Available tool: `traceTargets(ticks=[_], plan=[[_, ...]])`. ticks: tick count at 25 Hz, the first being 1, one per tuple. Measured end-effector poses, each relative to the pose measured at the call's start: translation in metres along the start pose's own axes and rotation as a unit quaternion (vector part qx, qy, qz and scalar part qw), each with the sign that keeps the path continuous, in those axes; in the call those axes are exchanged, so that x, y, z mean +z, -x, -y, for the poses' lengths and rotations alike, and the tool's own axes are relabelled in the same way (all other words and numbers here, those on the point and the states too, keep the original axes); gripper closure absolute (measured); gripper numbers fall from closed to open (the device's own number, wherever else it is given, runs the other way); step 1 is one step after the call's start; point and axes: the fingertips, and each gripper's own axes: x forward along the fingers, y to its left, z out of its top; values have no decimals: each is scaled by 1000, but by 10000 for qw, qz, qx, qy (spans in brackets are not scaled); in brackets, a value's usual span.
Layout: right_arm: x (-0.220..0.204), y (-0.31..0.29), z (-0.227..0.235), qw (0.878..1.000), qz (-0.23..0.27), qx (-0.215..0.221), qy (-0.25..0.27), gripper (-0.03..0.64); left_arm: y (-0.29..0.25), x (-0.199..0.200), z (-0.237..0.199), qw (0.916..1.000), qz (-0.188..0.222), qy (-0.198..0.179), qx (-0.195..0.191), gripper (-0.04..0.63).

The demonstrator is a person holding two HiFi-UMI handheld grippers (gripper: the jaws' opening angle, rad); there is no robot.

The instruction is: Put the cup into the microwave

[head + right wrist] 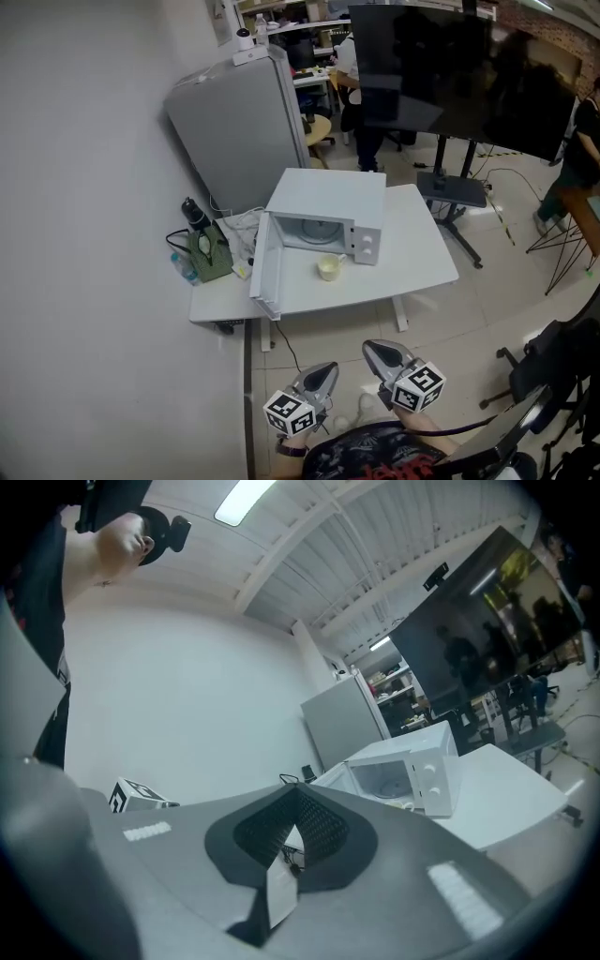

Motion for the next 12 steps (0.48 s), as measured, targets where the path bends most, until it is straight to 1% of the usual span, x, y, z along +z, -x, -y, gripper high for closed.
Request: traceTargets(ticks=[2,5,6,9,12], plan=[[0,0,12,10000,-22,6,-56,617,-10,12,3,9998,121,-49,-122,591],[-6,7,36,9996,-210,-109,-164,617,-25,29,23,9978,422,-122,-505,591],[-7,9,42,9994,-252,-123,-199,617,-30,31,27,9974,437,-133,-553,591],[-1,8,55,9995,-243,-85,-168,617,-46,26,25,9981,215,-212,-534,591],[8,8,68,9995,-266,-130,93,617,-61,19,21,9975,54,-308,-639,591]])
